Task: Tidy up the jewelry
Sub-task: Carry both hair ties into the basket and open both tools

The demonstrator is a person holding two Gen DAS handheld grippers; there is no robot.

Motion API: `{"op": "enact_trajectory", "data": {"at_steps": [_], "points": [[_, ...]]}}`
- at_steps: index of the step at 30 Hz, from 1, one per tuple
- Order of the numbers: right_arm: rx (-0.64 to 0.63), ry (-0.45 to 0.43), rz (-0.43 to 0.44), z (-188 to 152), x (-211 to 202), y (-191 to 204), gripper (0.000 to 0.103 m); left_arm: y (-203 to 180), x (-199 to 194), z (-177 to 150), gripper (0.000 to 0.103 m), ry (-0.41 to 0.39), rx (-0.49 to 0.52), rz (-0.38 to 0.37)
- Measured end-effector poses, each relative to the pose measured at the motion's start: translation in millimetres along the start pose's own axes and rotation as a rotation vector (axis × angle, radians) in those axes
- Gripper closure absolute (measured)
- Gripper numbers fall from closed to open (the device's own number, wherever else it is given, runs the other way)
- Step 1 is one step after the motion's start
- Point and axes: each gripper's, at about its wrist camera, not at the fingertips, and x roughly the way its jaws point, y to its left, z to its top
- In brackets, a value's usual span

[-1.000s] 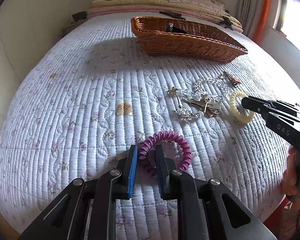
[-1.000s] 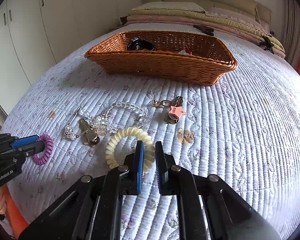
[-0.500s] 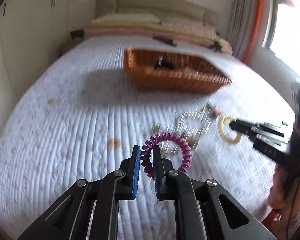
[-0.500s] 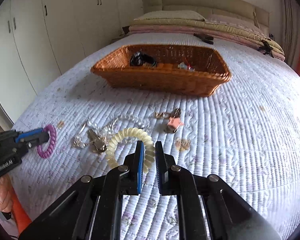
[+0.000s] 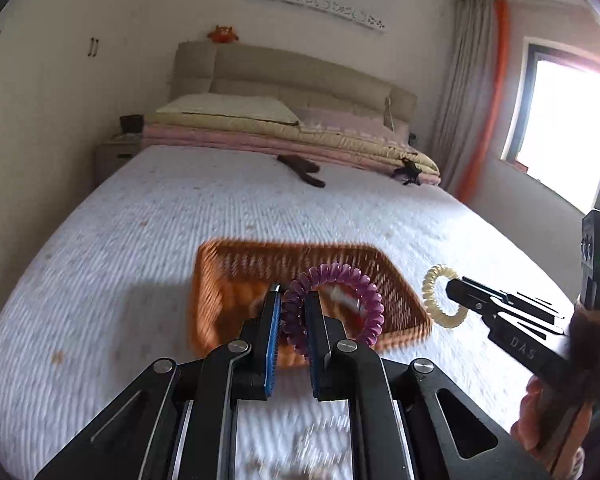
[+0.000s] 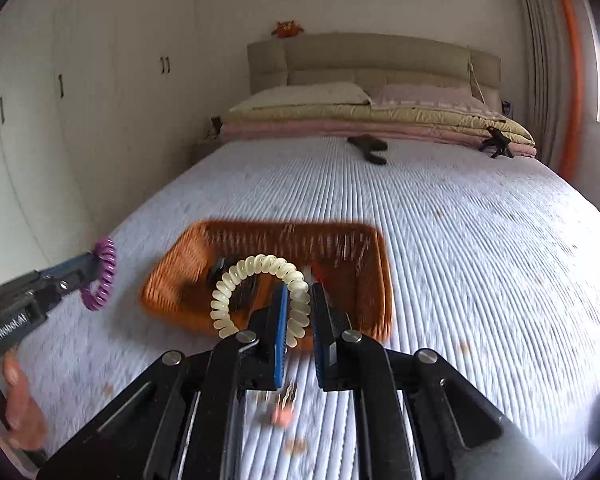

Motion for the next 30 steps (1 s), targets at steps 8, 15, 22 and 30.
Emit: {"op": "enact_trajectory", "data": {"at_steps": [8, 15, 22, 30], "points": [[0.077, 0.095, -0.034, 51.2, 92.1, -14.6, 0.091, 9.8, 97.1, 43.5, 0.091, 0.078, -0.038, 0.046], [0.106, 0.225, -0.035, 33.9, 160.9, -18.9, 0.09, 48.3, 151.4, 23.7, 0.091, 0.174, -0.12, 0.121], [0.081, 0.274, -0.084, 22.2, 185.2, -21.3, 0.09, 56.0, 163.6, 15.5, 0.091, 0.218, -0.116, 0.15], [0.111, 0.28, -0.055, 15.1, 189.5, -27.9, 0.089, 65.3, 171.5, 7.1, 0.081, 0.256, -0.14, 0.128]]}}
